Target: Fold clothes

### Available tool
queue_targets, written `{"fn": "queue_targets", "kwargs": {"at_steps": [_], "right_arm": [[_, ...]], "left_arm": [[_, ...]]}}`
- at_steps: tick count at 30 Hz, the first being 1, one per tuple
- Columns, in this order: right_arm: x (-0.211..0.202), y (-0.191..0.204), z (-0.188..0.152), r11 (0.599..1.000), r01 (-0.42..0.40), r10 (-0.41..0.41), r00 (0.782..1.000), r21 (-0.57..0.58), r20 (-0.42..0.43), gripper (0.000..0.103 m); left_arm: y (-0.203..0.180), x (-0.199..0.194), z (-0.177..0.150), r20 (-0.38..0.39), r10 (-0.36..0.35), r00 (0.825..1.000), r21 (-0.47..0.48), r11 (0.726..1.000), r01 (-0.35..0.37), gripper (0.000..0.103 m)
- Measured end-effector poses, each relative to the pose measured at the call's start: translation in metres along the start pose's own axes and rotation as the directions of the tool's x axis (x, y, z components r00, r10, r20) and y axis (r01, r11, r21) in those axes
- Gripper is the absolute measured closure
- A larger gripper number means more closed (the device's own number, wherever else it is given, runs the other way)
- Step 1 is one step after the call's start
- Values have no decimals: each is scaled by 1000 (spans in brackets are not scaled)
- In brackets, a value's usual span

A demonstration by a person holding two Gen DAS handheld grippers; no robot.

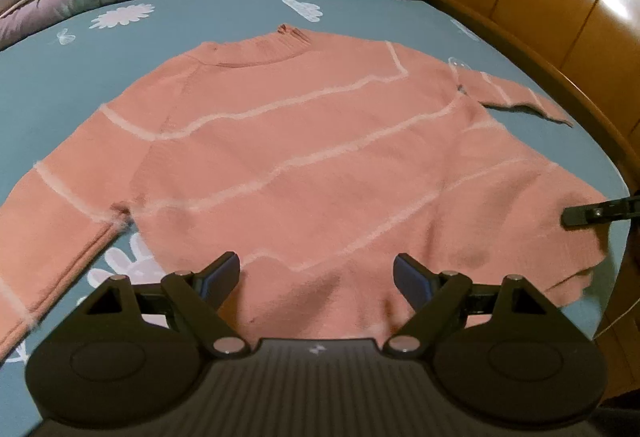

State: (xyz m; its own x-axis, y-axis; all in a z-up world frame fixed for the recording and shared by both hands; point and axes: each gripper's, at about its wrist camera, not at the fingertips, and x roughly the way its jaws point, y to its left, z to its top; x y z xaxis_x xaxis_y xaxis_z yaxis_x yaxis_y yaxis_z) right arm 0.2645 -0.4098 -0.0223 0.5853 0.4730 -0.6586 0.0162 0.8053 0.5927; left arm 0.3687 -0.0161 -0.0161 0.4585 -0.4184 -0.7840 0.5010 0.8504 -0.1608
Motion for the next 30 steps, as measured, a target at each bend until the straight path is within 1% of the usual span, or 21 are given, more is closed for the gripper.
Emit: {"fn": "queue_targets", "kwargs": {"at_steps": [3, 6, 7, 9, 11, 12, 13, 15, 17, 20, 21, 23, 26, 28, 30], "right_arm": [[-13, -8, 7, 994, 101, -103, 993, -52, -51, 92], [-15, -18, 16, 978, 183, -193, 975, -94, -111, 92], [-12, -23, 16, 969, 219, -233, 964, -115, -127, 92], [-2, -34, 14, 943, 299, -322, 930, -146, -179, 90], [1, -46, 10, 927, 353, -372, 906, -127, -203, 87], [0, -49, 8, 921, 371, -388, 899, -116, -202, 86], [-6, -48, 7, 921, 375, -388, 905, -103, -174, 83], [-18, -46, 5, 922, 379, -386, 915, -77, -121, 81], [-28, -43, 2, 927, 370, -373, 924, -57, -83, 70], [-32, -37, -6, 919, 390, -394, 917, -65, -59, 70], [-33, -32, -6, 921, 381, -385, 922, -76, -45, 69], [-32, -22, -5, 929, 357, -361, 932, -100, -19, 62], [-19, -7, 3, 953, 266, -268, 963, -146, 3, 60], [-2, 5, 12, 965, 170, -179, 984, -202, -27, 60], [15, 17, 20, 964, 71, -90, 994, -255, -62, 59]], "left_arm": [[-4, 0, -1, -2, -6, 1000, 0, 1000, 6, 19], [-7, 1, -3, -7, -13, 1000, -2, 1000, 13, 19], [-8, 2, -3, -9, -13, 1000, -3, 1000, 13, 19], [-8, 2, -3, -14, -8, 1000, -5, 1000, 8, 19], [-8, 2, -4, -19, -2, 1000, -8, 1000, 2, 19], [-7, 2, -4, -22, 4, 1000, -10, 1000, -4, 19], [-6, 1, -5, -26, 12, 1000, -13, 1000, -12, 19], [-3, 0, -6, -30, 27, 999, -25, 999, -28, 19], [1, -2, -7, -37, 36, 999, -40, 998, -38, 19], [8, -8, -11, -41, 47, 998, -74, 996, -50, 19], [11, -10, -13, -44, 52, 998, -90, 994, -56, 19], [17, -16, -16, -47, 70, 996, -128, 989, -75, 19], [27, -23, -22, -46, 92, 995, -212, 972, -100, 19], [32, -27, -30, -49, 102, 994, -284, 952, -112, 19], [34, -31, -41, -50, 106, 993, -361, 925, -117, 19]]}}
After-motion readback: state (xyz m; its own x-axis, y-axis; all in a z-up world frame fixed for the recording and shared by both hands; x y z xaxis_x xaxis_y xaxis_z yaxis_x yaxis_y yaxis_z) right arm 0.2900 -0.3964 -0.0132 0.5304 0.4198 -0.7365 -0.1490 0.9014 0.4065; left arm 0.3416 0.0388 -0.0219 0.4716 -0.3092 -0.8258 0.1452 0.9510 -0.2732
